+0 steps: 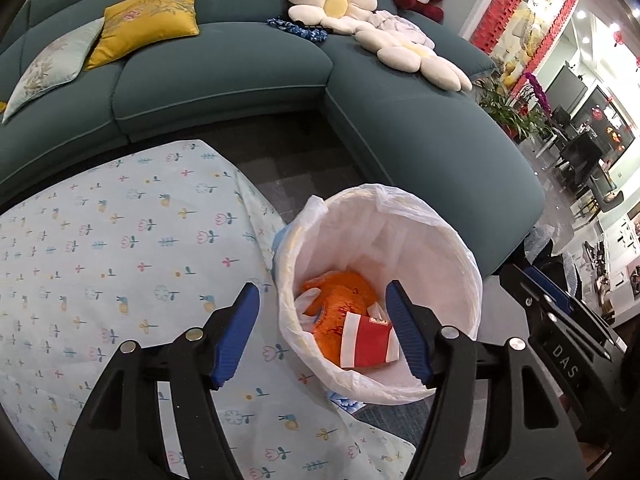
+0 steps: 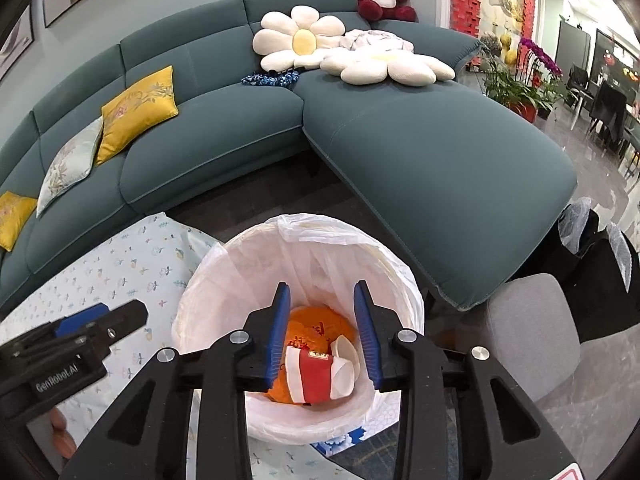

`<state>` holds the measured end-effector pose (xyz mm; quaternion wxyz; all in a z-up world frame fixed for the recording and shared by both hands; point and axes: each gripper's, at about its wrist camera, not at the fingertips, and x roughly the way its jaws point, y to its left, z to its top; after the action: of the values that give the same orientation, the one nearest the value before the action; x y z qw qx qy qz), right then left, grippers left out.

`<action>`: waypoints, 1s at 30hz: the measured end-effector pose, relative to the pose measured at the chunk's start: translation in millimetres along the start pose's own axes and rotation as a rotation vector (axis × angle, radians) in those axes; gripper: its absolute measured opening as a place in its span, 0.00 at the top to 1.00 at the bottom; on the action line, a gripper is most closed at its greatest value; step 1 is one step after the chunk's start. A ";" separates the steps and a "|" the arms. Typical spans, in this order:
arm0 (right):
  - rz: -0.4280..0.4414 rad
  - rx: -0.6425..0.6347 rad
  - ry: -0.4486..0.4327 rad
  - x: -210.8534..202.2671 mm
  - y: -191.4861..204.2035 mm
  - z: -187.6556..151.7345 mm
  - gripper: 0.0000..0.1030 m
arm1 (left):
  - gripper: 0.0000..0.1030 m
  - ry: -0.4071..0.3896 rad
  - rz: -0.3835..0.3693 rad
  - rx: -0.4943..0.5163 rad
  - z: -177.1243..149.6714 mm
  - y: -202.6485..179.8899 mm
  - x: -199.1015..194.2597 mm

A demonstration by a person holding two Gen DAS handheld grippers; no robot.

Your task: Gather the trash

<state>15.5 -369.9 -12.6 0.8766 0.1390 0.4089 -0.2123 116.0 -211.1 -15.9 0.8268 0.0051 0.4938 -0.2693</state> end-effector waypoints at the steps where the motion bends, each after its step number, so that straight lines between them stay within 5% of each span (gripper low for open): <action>1: 0.001 -0.002 0.002 -0.2 1.8 0.2 0.68 | 0.40 -0.001 0.006 0.003 0.0 0.3 -1.0; 11: 0.012 -0.035 0.002 -13.2 10.9 -6.4 0.59 | 0.40 -0.020 0.060 0.050 -5.8 -0.6 -13.3; 19: 0.022 -0.051 -0.009 -26.1 18.1 -13.3 0.40 | 0.40 -0.035 0.106 0.079 -12.2 2.0 -24.0; 30: -0.008 -0.081 -0.013 -37.4 21.0 -29.2 0.25 | 0.40 -0.039 0.142 0.097 -23.6 7.3 -34.7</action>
<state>-15.1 -329.8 -0.5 0.8833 0.1005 0.4118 -0.2002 87.4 -183.1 -1.4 0.8520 0.0747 0.4625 -0.2336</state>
